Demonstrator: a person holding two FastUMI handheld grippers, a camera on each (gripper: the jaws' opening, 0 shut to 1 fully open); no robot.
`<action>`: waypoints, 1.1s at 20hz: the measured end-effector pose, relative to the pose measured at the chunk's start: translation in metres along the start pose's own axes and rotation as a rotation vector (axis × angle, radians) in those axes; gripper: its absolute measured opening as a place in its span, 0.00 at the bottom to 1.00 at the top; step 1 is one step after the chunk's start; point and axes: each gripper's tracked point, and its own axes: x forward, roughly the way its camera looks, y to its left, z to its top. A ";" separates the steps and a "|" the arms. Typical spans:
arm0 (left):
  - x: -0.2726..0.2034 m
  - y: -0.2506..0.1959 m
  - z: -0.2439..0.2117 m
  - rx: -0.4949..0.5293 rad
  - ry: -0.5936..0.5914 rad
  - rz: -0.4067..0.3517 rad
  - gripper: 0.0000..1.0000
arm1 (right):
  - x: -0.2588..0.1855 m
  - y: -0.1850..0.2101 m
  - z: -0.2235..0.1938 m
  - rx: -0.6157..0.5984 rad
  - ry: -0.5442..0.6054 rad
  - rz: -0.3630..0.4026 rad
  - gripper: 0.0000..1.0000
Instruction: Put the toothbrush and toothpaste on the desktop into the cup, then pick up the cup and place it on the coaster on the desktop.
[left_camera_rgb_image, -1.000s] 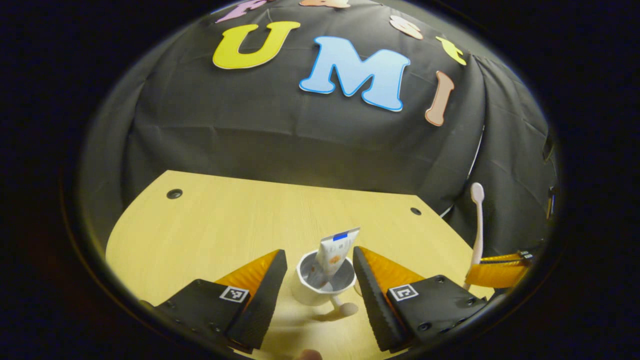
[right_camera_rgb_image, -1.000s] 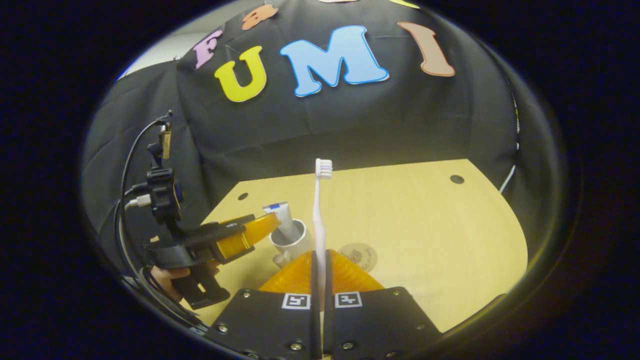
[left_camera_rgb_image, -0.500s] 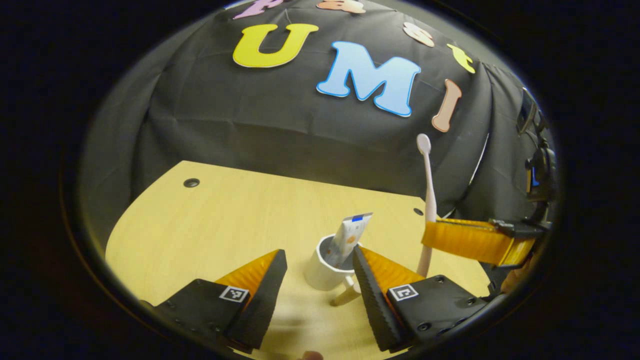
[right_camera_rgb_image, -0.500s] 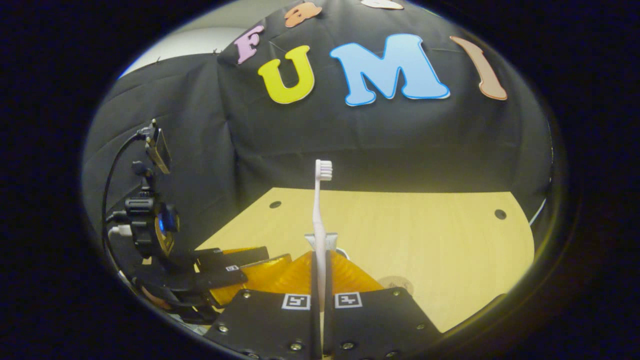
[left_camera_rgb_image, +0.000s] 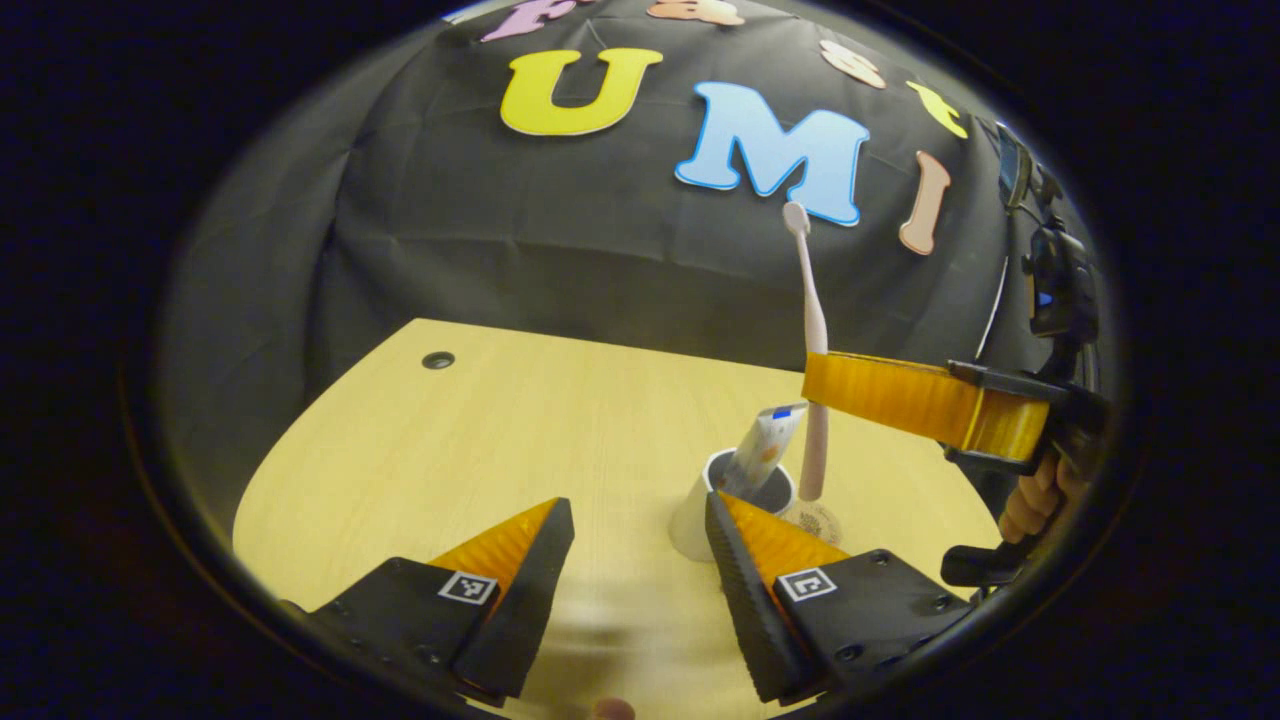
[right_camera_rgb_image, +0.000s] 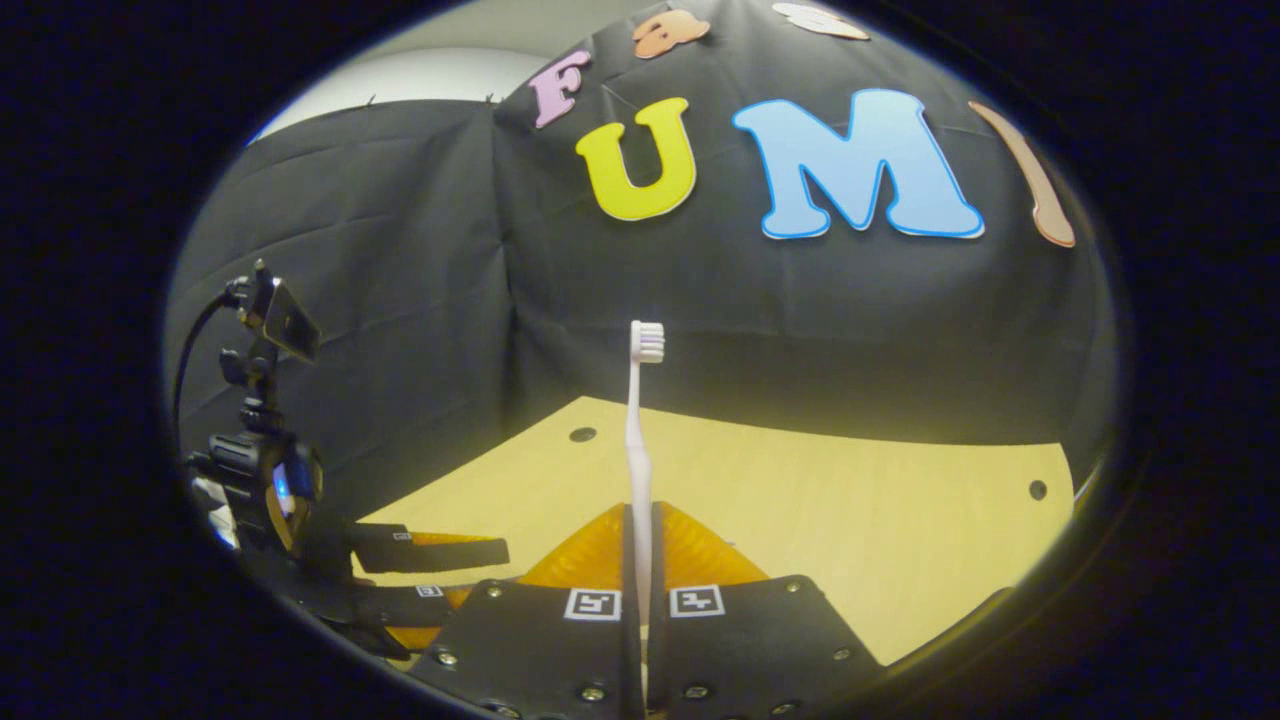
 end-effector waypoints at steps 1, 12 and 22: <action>-0.001 0.003 -0.001 -0.012 0.008 0.006 0.87 | 0.006 0.000 -0.001 -0.022 -0.002 0.001 0.03; -0.009 0.028 -0.016 -0.089 0.037 0.090 0.89 | 0.029 -0.011 -0.014 -0.103 -0.010 -0.036 0.04; -0.004 0.027 -0.021 -0.070 0.059 0.098 0.89 | 0.024 -0.018 -0.013 -0.058 -0.008 -0.065 0.34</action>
